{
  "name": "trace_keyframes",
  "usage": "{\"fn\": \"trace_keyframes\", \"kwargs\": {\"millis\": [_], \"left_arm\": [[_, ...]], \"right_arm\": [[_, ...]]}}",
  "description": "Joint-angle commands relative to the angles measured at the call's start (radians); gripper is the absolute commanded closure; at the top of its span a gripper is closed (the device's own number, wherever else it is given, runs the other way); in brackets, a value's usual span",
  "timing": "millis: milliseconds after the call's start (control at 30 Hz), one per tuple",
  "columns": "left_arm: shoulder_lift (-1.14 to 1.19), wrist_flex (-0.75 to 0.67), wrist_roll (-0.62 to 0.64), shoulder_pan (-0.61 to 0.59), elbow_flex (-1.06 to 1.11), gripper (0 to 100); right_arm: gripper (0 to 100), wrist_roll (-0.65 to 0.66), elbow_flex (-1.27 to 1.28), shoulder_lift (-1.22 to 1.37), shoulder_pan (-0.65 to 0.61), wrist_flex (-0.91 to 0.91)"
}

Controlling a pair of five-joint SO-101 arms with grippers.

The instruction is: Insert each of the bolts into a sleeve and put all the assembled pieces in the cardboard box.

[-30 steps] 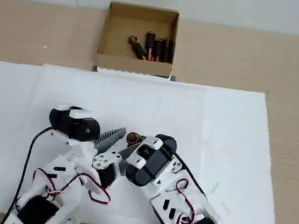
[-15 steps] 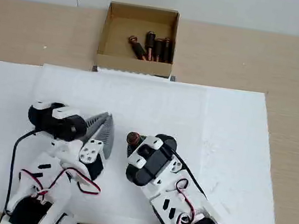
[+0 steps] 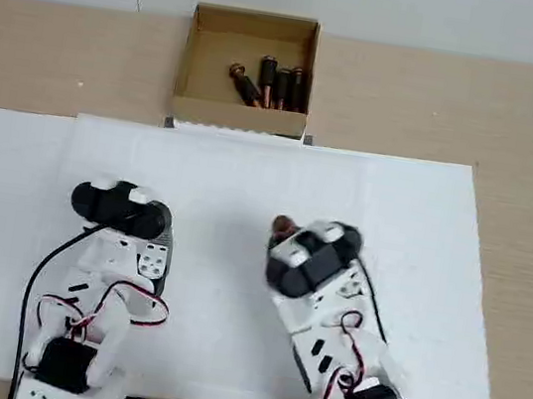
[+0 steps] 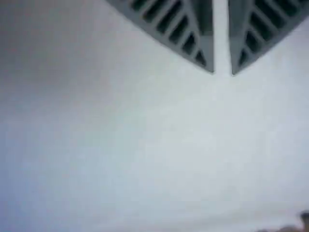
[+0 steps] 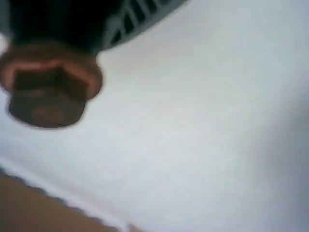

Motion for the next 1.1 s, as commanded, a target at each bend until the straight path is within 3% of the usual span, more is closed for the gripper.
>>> {"fn": "trace_keyframes", "kwargs": {"millis": [0, 267, 700, 1067], "left_arm": [[-0.008, -0.005, -0.012, -0.031, 0.027, 99], [-0.008, -0.005, -0.012, -0.057, 0.076, 99], [-0.008, -0.005, -0.003, -0.08, 0.076, 99], [-0.008, 0.0, -0.054, -0.023, 0.074, 99]], "right_arm": [[99.5, -0.031, -0.014, -0.012, 0.067, -0.024], [99.5, -0.087, -0.009, -0.012, 0.154, -0.016], [99.5, -0.167, -0.12, 0.005, 0.165, 0.15], [99.5, -0.242, -0.47, 0.42, 0.166, 0.165]]}}
